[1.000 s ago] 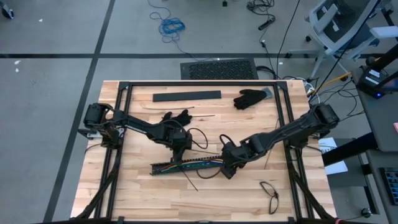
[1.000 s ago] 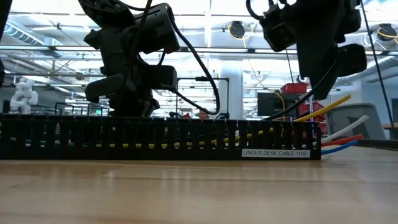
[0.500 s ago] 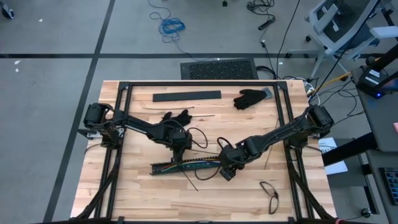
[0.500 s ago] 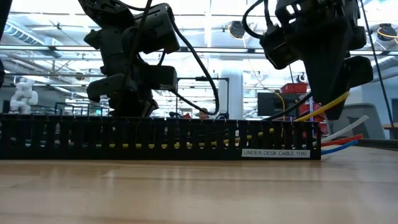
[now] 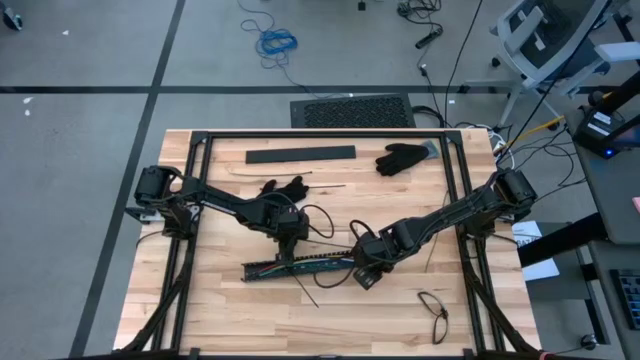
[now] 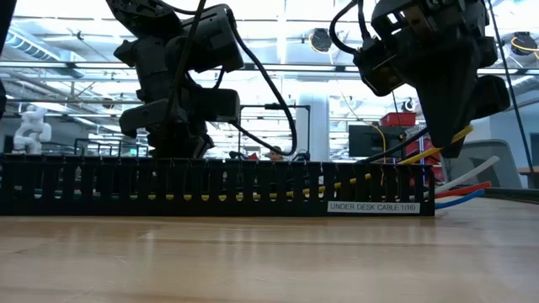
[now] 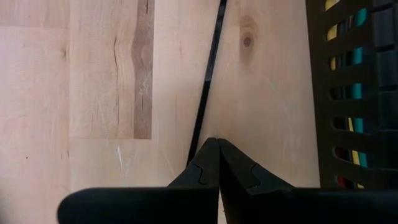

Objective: Ziptie cables
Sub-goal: Put the zip tied cabled wires into the cable duct

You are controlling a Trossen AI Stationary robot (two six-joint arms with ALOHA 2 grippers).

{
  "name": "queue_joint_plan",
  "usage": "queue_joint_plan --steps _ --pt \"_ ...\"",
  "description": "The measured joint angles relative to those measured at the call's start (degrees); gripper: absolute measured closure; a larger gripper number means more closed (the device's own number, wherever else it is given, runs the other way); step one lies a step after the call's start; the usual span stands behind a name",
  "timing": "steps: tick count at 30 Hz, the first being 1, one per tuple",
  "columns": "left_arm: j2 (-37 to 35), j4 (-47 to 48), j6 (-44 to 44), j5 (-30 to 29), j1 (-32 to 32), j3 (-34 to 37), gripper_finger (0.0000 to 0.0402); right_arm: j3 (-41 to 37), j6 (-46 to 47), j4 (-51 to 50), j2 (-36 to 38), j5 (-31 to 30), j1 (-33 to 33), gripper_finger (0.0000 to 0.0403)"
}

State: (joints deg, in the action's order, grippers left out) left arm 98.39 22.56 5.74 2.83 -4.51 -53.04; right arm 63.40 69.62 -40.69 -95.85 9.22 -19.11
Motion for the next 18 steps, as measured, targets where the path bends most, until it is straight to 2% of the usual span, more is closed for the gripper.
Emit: queue_joint_plan --steps 4,6,18 --pt "0.0 -0.4 0.0 0.2 0.0 0.0 0.0401 0.0 0.2 0.0 0.0 0.3 0.0 0.0369" --pt "0.0 -0.4 0.0 0.2 0.0 0.0 0.0401 0.0 0.0 0.1 0.0 1.4 0.0 0.0391" --pt "0.0 -0.6 0.0 0.2 0.0 0.0 0.0401 0.0 -1.8 -2.1 3.1 5.9 0.8 0.0397"
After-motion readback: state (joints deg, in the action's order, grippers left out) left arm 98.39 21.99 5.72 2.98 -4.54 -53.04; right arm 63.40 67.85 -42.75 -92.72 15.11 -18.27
